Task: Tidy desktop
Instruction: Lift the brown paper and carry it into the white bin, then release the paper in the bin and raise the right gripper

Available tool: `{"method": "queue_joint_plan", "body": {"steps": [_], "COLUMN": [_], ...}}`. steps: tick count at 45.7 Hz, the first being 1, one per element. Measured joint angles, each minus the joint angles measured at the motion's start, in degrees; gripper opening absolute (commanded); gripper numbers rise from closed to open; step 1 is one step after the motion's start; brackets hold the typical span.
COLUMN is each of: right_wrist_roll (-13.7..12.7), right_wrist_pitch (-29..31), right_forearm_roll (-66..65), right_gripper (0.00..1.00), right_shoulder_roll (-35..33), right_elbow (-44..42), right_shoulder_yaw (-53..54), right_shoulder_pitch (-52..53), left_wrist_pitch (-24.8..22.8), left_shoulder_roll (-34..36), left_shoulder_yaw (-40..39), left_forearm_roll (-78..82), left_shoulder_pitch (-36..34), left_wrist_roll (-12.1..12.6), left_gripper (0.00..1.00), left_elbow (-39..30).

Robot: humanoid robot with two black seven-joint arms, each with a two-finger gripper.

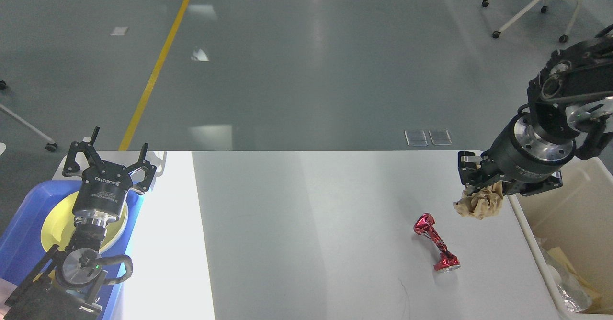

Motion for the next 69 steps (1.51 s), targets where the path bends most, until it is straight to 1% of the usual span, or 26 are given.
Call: {"method": "queue_joint_plan", "body": {"steps": [5, 11, 18, 23, 29, 30, 31, 33, 36, 38, 42, 47, 54, 60, 69], "right_wrist_roll": [0.0, 0.1, 0.1, 0.1, 0.2, 0.2, 0.2, 0.1, 0.2, 0.2, 0.2, 0.3, 0.3, 0.3, 0.3], "right_wrist_pitch": [-3.9, -7.3, -9.7, -11.3, -13.1, -13.3, -13.5, -13.7, -14.9, -16.2, -21.1, -27.0, -32.0, -34.0, -34.4], "right_forearm_roll": [0.4, 0.1, 0.1, 0.4, 0.3, 0.2, 0.2, 0.2, 0.1, 0.1, 0.0, 0.0, -0.1, -0.1, -0.1], "right_gripper": [0.0, 0.0, 0.0, 0.0, 0.0, 0.0, 0.0, 0.0, 0.0, 0.0, 0.0, 0.0, 0.0, 0.0, 0.0], "right_shoulder_roll": [-3.2, -7.9, -12.4, -13.7, -13.9, -13.8, -13.3, -12.7, -10.0, -8.2, -4.6, -1.1, 0.6, 1.3, 1.6], "right_elbow": [-4.1, -11.9, -25.5, -36.0, -50.4, -53.5, -59.0, -63.1, -71.2, -75.0, -81.8, -85.0, -85.6, -85.7, -85.7], "right_shoulder_yaw": [-2.9, -4.1, -2.5, 1.9, 11.1, 13.0, 16.3, 18.7, 23.2, 25.2, 27.2, 27.6, 27.5, 27.4, 27.5], "right_shoulder_pitch": [-5.9, -16.2, -31.5, -43.0, -58.2, -61.1, -66.4, -70.2, -77.4, -81.0, -86.9, -91.4, -94.0, -95.6, -96.3], "left_wrist_pitch": [0.0, 0.0, 0.0, 0.0, 0.0, 0.0, 0.0, 0.0, 0.0, 0.0, 0.0, 0.0, 0.0, 0.0, 0.0], "left_shoulder_roll": [0.0, 0.0, 0.0, 0.0, 0.0, 0.0, 0.0, 0.0, 0.0, 0.0, 0.0, 0.0, 0.0, 0.0, 0.0], "left_shoulder_yaw": [0.0, 0.0, 0.0, 0.0, 0.0, 0.0, 0.0, 0.0, 0.0, 0.0, 0.0, 0.0, 0.0, 0.0, 0.0], "left_forearm_roll": [0.0, 0.0, 0.0, 0.0, 0.0, 0.0, 0.0, 0.0, 0.0, 0.0, 0.0, 0.0, 0.0, 0.0, 0.0], "left_shoulder_pitch": [0.0, 0.0, 0.0, 0.0, 0.0, 0.0, 0.0, 0.0, 0.0, 0.0, 0.0, 0.0, 0.0, 0.0, 0.0], "left_wrist_roll": [0.0, 0.0, -0.1, -0.1, -0.1, -0.1, -0.1, -0.1, -0.1, -0.1, -0.1, -0.1, -0.1, -0.1, -0.1], "left_gripper": [0.97, 0.97, 0.97, 0.97, 0.97, 0.97, 0.97, 0.97, 0.97, 0.97, 0.97, 0.97, 0.97, 0.97, 0.97], "left_elbow": [0.0, 0.0, 0.0, 0.0, 0.0, 0.0, 0.0, 0.0, 0.0, 0.0, 0.0, 0.0, 0.0, 0.0, 0.0]}}
